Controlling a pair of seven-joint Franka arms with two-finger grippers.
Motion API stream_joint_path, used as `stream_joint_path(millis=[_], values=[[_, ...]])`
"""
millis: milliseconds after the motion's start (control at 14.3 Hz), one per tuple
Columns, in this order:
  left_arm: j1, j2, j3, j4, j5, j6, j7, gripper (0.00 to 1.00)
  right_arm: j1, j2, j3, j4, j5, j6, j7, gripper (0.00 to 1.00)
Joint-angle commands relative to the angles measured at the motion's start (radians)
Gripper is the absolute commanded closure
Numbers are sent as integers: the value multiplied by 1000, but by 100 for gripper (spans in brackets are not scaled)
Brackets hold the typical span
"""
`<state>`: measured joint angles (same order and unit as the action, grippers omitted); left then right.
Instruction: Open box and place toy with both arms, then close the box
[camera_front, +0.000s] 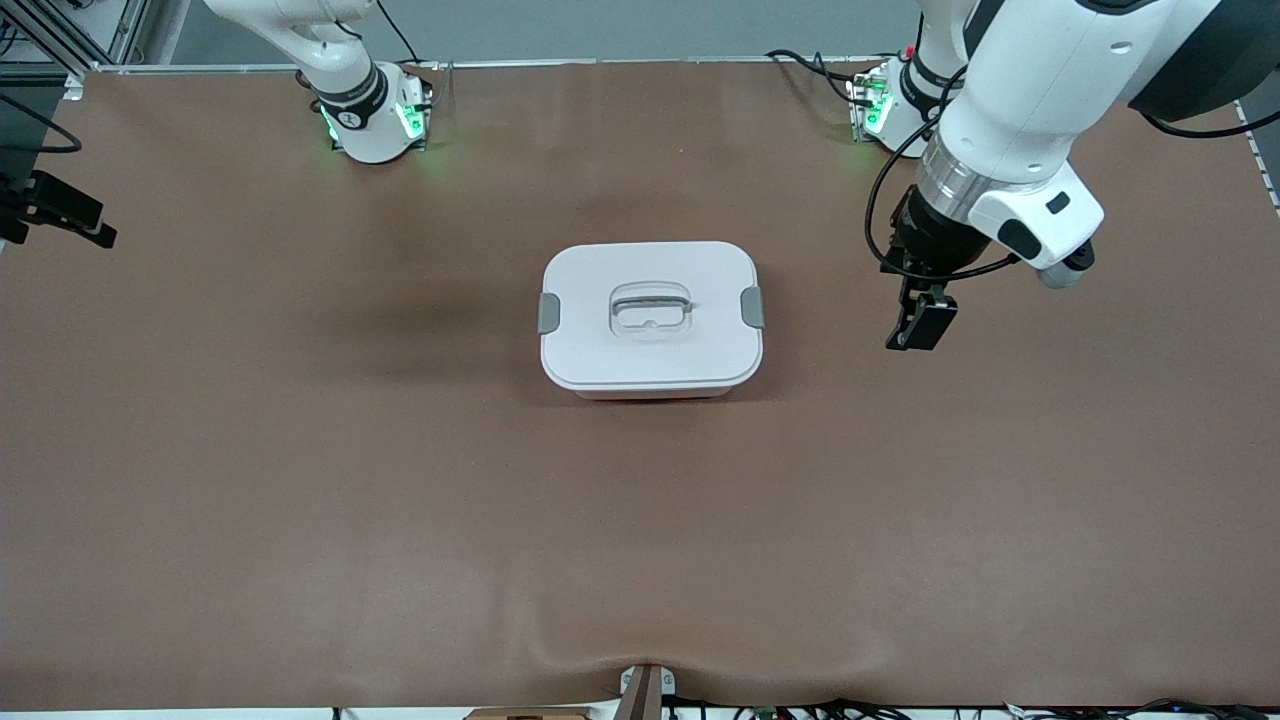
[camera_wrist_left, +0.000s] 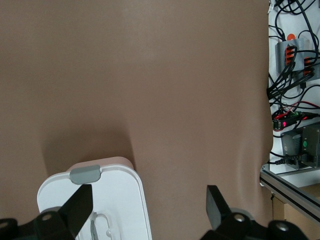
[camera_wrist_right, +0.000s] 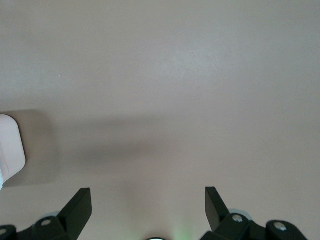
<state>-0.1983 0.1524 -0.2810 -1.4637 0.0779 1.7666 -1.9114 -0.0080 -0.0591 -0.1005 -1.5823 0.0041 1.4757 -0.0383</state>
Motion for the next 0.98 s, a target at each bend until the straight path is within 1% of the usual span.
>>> stream_joint_path(millis=[0,210,350,630,770,910], values=[[49,-8,-4,25,-13,-50,110,0,3,7,-4,18,5,-23,15,0],[114,-22,-4,31,-13,-120,309,0,-1,7,-4,19,7,-18,17,0],[158,-24,-6,31,-13,-128,421,0,2,7,-4,19,10,-12,15,0],[175,-25,-6,32,-12,-134,509,0,9,7,1,27,17,-11,17,0],[175,-28,-4,32,0,-147,581,0,29,4,1,28,14,-21,18,0],[177,-30,-3,32,2,-147,652,0,25,1,-2,30,16,-23,18,0]])
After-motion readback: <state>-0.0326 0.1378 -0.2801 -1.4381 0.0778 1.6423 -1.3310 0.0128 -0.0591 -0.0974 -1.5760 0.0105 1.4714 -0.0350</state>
